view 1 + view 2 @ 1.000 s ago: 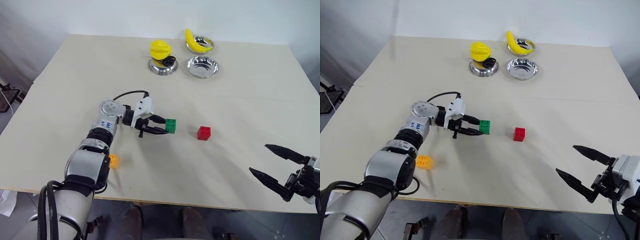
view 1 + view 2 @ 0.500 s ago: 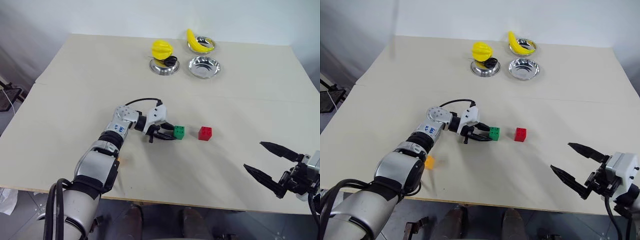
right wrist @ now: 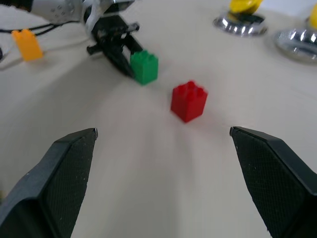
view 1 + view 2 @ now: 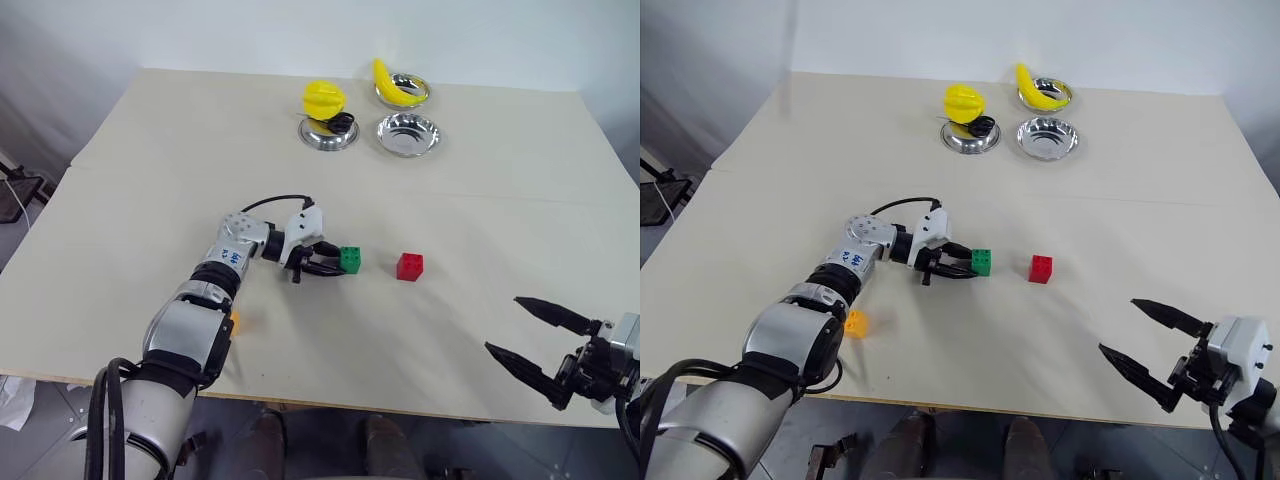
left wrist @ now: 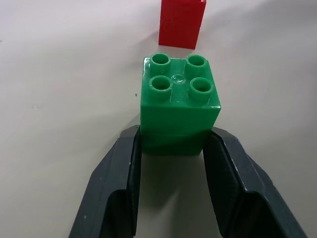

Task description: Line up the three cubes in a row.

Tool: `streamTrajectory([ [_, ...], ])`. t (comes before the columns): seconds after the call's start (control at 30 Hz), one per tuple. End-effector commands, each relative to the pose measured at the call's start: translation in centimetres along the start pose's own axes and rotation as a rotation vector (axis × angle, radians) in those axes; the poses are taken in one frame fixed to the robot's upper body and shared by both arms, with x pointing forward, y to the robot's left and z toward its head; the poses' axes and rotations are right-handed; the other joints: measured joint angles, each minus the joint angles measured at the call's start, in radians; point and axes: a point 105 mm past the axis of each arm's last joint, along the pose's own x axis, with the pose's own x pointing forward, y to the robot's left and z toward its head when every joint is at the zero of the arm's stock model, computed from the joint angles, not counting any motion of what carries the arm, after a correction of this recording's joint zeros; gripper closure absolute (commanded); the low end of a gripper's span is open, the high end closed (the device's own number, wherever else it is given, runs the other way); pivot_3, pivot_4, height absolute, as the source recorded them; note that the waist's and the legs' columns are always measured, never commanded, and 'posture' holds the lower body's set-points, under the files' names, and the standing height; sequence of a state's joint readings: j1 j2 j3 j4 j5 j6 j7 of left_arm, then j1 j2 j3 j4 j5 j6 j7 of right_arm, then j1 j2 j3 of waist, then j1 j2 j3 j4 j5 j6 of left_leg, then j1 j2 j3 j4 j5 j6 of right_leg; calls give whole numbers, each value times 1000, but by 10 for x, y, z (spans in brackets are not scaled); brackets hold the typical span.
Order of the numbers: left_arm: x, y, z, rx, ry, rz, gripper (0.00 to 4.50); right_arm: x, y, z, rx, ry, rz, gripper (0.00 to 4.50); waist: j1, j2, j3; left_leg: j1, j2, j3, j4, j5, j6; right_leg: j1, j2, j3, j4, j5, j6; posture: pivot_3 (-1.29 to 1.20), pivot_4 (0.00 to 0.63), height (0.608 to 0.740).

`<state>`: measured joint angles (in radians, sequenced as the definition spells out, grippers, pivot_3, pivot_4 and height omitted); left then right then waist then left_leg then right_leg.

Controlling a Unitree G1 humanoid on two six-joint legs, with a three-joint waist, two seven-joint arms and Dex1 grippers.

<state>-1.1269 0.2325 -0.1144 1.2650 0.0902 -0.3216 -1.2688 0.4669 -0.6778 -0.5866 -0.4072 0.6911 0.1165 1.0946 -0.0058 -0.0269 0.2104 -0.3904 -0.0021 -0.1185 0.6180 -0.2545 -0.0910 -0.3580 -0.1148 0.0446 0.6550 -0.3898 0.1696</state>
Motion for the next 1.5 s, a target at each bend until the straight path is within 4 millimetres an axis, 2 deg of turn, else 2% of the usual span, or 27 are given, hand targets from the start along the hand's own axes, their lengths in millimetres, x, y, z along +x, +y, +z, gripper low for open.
streamTrajectory([
  [0.03,-5,-1,-8,-24,43,-5,3037,-7,-1,2,-29,27,13,0,-1,0,0,0,0,0,0,0,0,0,0,0,0,0,0,0,150,740],
  [0.07,-6,-2,-8,-33,42,-16,3037,-6,-2,2,-28,26,13,0,-1,0,0,0,0,0,0,0,0,0,0,0,0,0,0,0,150,740],
  [0.13,-6,1,-7,-29,37,6,2296,-4,-2,3,-28,17,12,0,-1,0,0,0,0,0,0,0,0,0,0,0,0,0,0,0,150,740],
  [0.27,-9,4,3,-36,-35,15,1157,1,-1,5,-25,2,22,0,2,0,0,0,0,0,1,0,0,0,0,0,0,0,0,0,150,740],
  [0.4,-33,10,10,1,-109,65,15,8,0,7,-21,-13,49,0,0,0,0,-1,0,0,1,0,0,0,0,0,0,0,0,0,150,740],
  [0.57,-80,9,24,6,-279,73,15,16,-2,9,-21,-25,90,0,-2,0,0,0,0,0,1,0,0,0,0,0,1,0,0,0,150,740],
  [0.73,-143,11,43,-12,-381,146,15,28,-5,11,-1,-42,155,0,-8,0,0,-1,0,-1,2,0,0,0,0,0,2,0,0,0,150,740],
  [0.77,-161,8,41,-31,-383,186,15,34,-7,15,-31,-63,162,0,-9,0,0,-1,0,-1,2,0,0,0,0,0,2,0,0,0,150,740],
  [0.87,-210,-12,11,-69,-273,321,15,48,-5,24,-38,-105,235,0,-32,2,-1,0,0,-1,1,0,0,0,0,0,3,0,0,0,150,740],
  [0.97,-245,-38,-22,-134,-158,425,15,57,1,29,-36,-122,302,0,-50,3,-1,3,1,0,-2,0,0,0,0,0,4,0,-1,0,150,740],
  [1.03,-261,-51,-32,-187,-130,473,15,63,5,30,-60,-126,339,0,-47,3,-1,3,2,-1,-3,1,-1,0,0,-1,4,-1,-2,0,150,740],
  [1.07,-277,-63,-44,-221,-86,525,15,68,11,32,-88,-132,380,0,-44,2,-1,3,2,-1,-2,1,-1,0,0,-1,4,-1,-2,0,150,740],
  [1.17,-306,-92,-66,-285,15,619,15,77,23,36,-121,-150,467,0,-43,2,-1,2,2,-1,-2,0,-1,0,0,-1,4,-1,-2,0,150,740],
  [1.23,-321,-120,-82,-356,81,650,15,81,32,37,-129,-166,526,0,-42,2,-1,2,2,-2,-3,0,0,0,0,-1,4,-1,-2,0,150,740],
  [1.3,-330,-137,-90,-401,118,667,15,84,38,38,-134,-175,560,0,-40,2,-1,2,2,-1,-3,-1,1,-1,-1,-1,4,-1,-2,0,150,740],
  [1.43,-343,-155,-95,-457,111,728,15,87,43,40,-134,-193,586,0,-20,2,-1,2,2,-1,-3,-2,4,-1,0,-1,4,-1,-2,0,150,740],
  [1.5,-345,-169,-99,-463,151,715,15,89,43,41,-132,-200,590,0,-22,1,-2,2,2,-2,-3,-2,4,0,0,-1,4,-1,-2,0,150,740],
])
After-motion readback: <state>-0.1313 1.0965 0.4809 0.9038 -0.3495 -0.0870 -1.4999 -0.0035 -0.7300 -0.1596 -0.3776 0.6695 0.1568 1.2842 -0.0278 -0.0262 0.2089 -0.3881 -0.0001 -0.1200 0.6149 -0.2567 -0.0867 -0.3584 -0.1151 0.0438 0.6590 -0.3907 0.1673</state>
